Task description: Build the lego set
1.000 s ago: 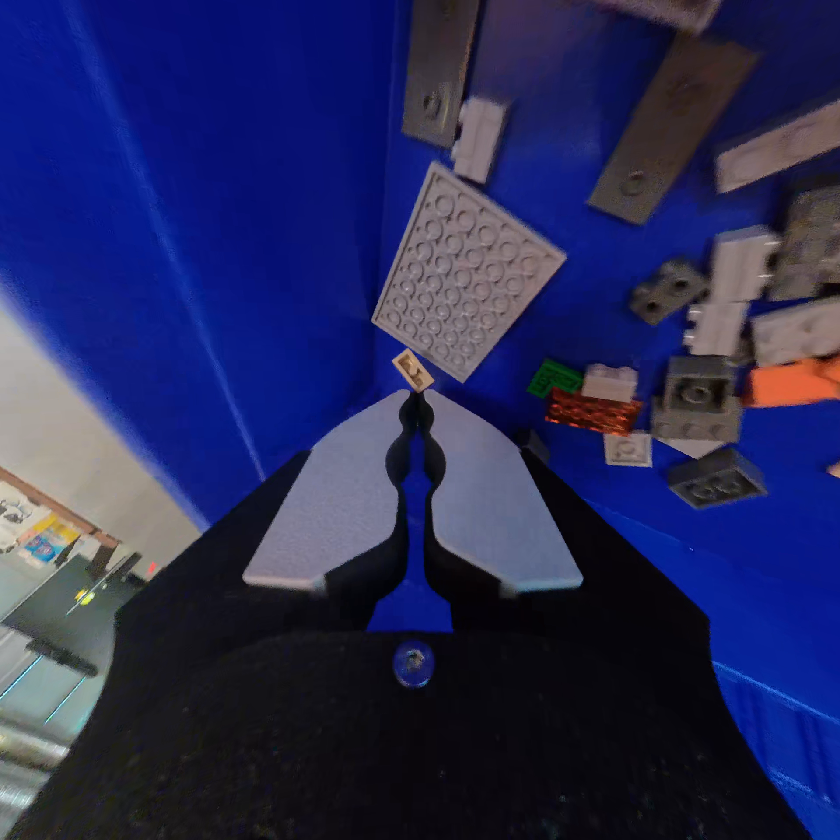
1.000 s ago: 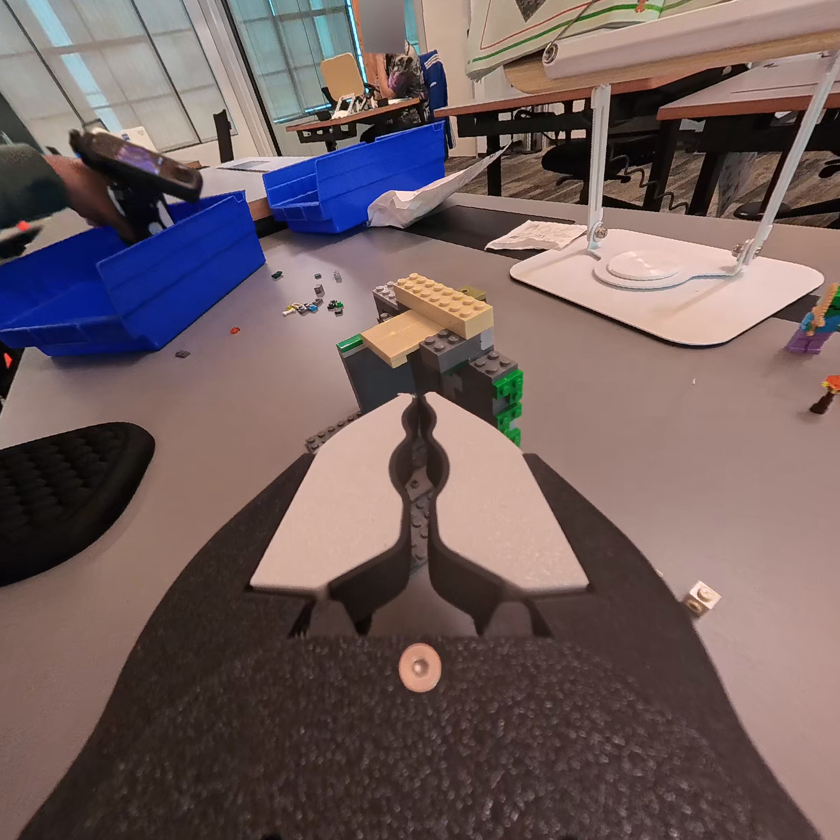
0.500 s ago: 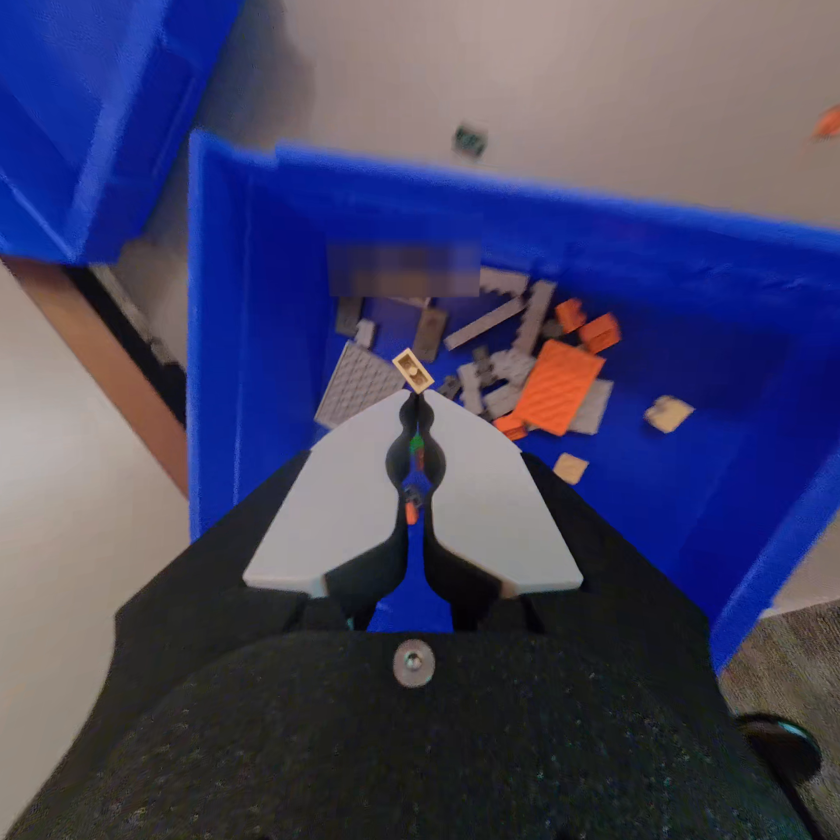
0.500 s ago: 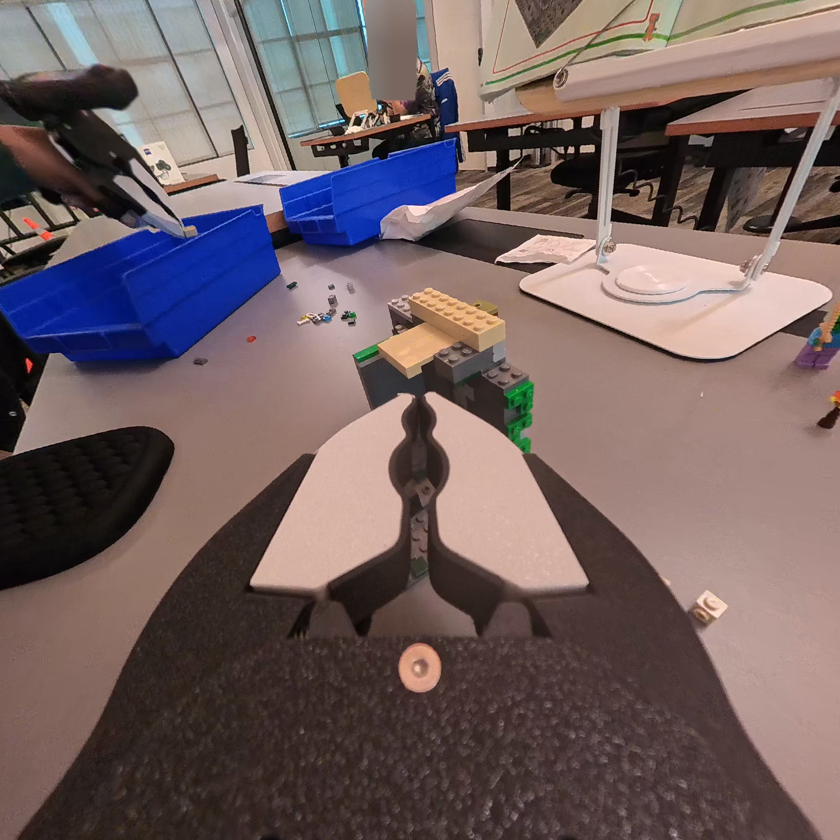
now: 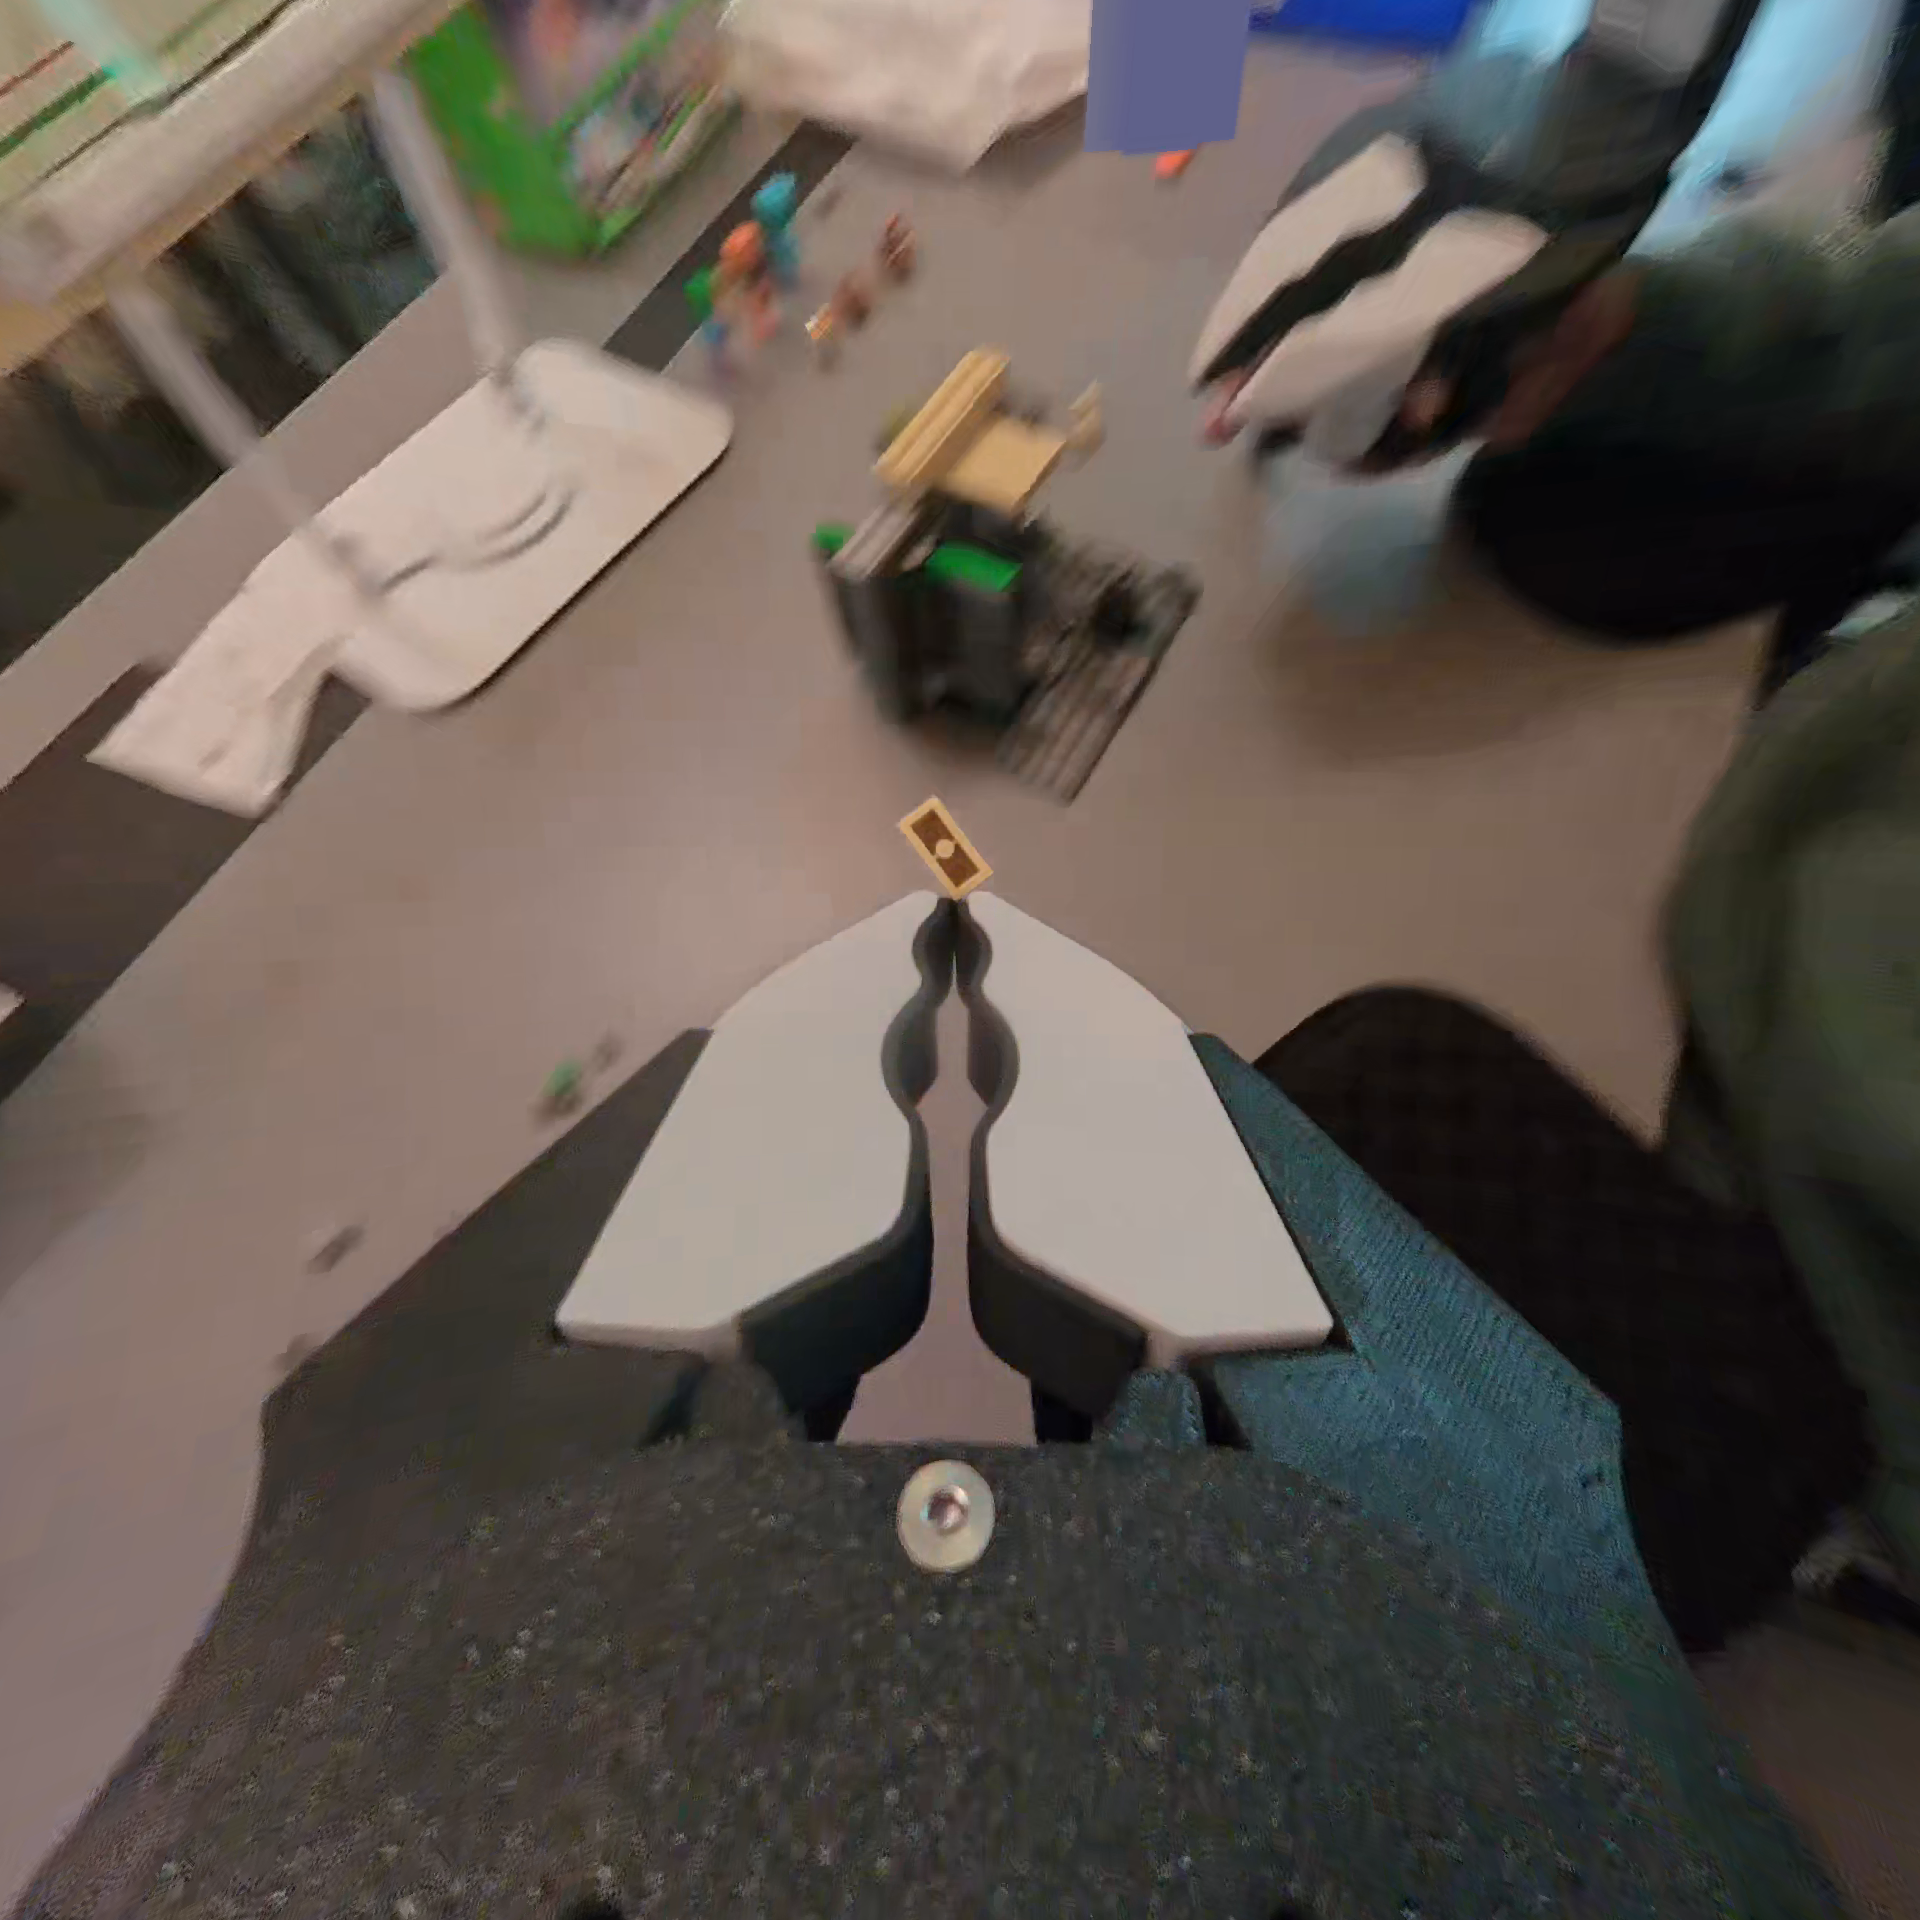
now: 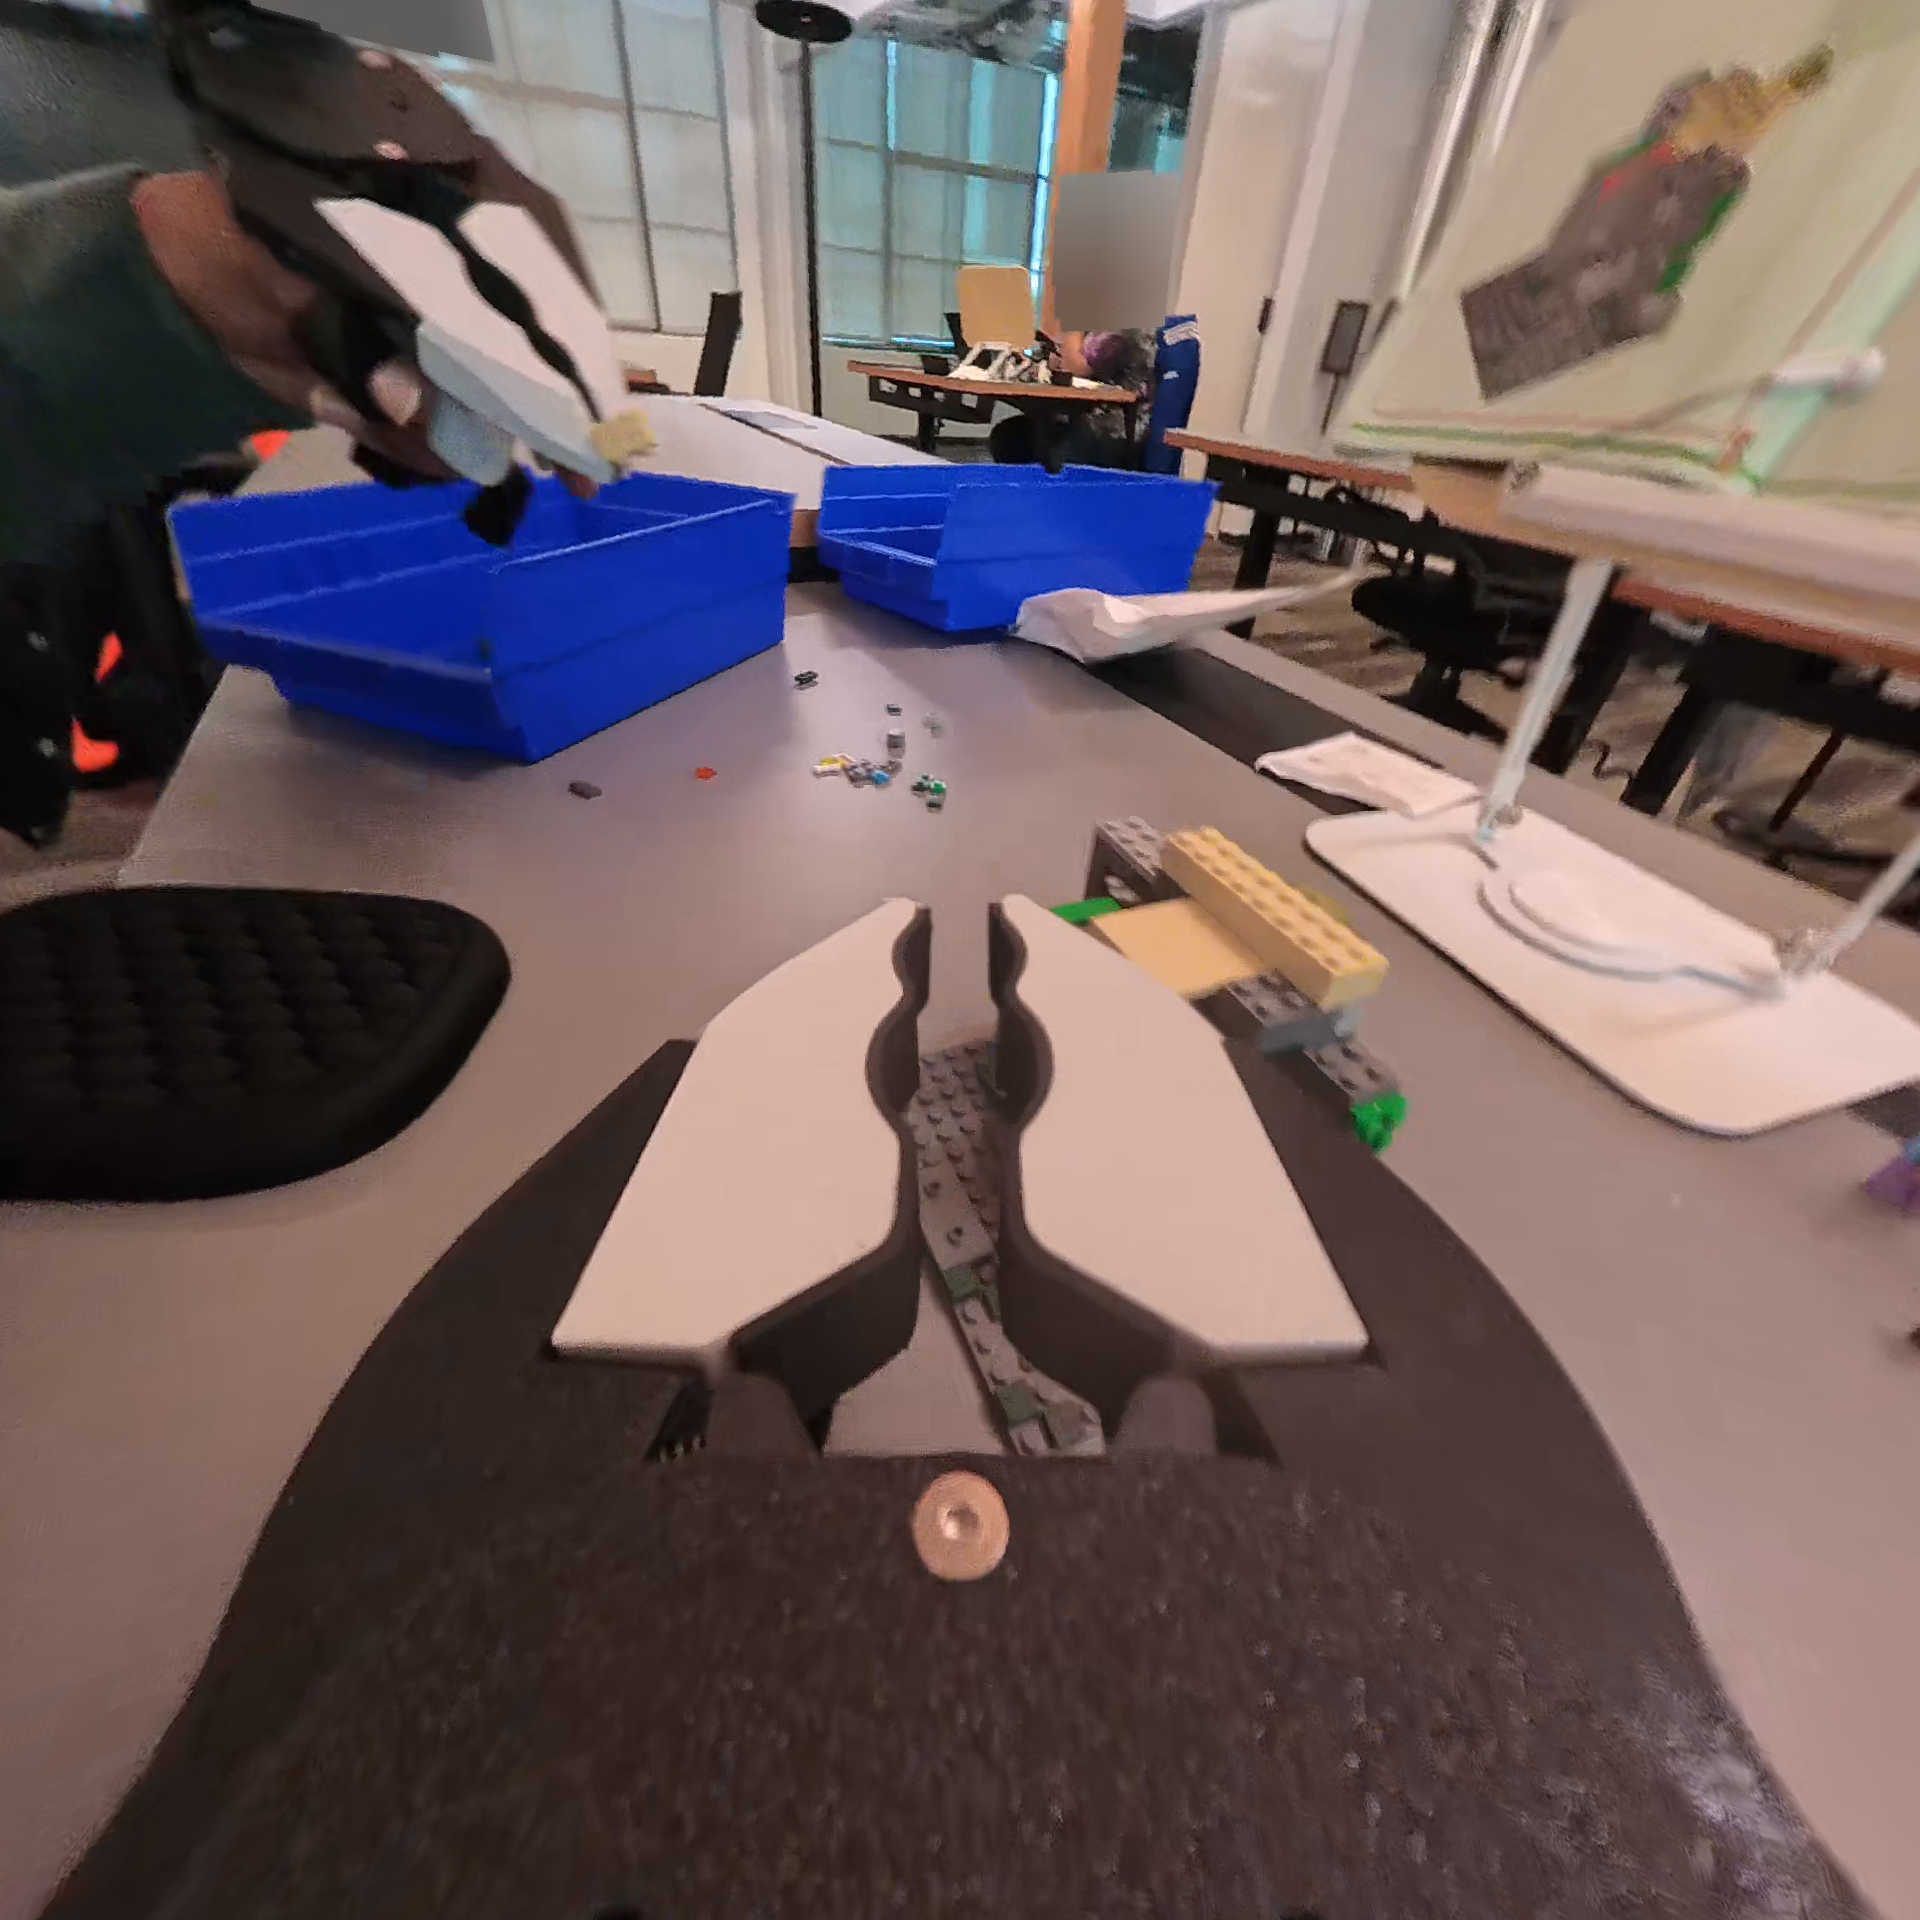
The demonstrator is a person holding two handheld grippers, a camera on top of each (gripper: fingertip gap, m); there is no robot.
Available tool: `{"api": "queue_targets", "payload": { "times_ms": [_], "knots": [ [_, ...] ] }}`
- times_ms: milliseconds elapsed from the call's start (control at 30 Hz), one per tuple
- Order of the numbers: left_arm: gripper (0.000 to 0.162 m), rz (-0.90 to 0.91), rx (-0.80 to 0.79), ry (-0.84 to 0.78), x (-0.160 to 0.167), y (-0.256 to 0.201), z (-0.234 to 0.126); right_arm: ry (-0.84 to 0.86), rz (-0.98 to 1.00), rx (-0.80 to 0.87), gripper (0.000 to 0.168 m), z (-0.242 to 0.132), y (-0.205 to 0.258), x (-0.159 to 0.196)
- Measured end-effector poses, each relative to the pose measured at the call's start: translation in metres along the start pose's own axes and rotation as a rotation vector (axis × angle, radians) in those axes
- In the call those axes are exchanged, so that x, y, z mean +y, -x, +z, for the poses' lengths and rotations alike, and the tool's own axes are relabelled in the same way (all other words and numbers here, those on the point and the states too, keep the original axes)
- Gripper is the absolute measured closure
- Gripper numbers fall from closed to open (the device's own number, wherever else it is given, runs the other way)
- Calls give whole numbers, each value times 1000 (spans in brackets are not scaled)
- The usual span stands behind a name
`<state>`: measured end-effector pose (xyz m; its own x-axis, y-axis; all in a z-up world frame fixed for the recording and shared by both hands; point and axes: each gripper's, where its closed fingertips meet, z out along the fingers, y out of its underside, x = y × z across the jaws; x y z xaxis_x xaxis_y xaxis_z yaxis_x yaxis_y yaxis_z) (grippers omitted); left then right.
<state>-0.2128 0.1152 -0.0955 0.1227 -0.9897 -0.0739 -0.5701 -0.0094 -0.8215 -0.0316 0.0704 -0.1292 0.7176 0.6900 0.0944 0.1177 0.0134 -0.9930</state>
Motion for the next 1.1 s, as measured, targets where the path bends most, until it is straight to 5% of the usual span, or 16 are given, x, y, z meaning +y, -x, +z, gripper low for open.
{"api": "queue_targets", "payload": {
  "times_ms": [200, 333, 667, 933, 1100],
  "knots": [
    [162, -115, 324, -220, -45, -68, 81, -33, -277, -26, 148, 4, 42, -20],
    [162, -210, 478, -317, -68, -92, 113, -58, -279, -21, 146, -2, 44, -29],
    [162, -315, 678, -416, -89, -113, 132, -106, -109, -98, 146, -16, 34, -37],
    [162, -201, 635, -422, -88, -121, 131, -99, 112, -240, 153, -21, 37, -38],
    [158, -27, 327, -422, -87, -99, 139, 38, 288, -241, 153, -21, 20, -19]
  ]
}}
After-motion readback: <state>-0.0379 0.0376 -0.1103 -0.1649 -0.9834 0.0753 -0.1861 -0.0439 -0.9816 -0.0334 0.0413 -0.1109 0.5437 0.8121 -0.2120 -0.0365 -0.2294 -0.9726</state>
